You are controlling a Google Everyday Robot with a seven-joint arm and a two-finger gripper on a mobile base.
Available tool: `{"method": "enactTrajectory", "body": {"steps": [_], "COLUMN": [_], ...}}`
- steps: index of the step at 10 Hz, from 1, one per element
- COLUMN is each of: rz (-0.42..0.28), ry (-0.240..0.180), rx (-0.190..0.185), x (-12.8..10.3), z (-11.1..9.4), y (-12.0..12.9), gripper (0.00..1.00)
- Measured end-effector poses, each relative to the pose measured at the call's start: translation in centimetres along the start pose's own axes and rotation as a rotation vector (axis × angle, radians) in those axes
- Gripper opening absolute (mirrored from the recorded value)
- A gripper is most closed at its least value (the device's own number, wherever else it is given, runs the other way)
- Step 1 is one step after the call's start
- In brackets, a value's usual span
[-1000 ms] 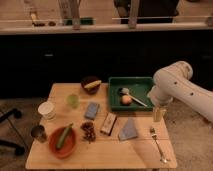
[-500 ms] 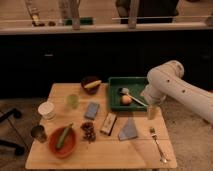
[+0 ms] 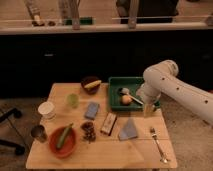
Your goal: Place apple in table surface
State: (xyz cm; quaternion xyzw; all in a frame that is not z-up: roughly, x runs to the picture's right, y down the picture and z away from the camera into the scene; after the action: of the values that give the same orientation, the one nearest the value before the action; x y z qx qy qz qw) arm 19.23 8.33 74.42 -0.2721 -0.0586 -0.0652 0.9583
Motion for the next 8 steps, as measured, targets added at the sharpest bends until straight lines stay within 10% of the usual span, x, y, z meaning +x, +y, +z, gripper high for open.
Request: {"method": "enactTrajectory", "body": {"steps": [8], "rz": [-0.011], "ry": [-0.023], "rx": [0.004], "x": [-0.4], "z": [1.6], "y": [-2.1], "gripper": [0.8]}}
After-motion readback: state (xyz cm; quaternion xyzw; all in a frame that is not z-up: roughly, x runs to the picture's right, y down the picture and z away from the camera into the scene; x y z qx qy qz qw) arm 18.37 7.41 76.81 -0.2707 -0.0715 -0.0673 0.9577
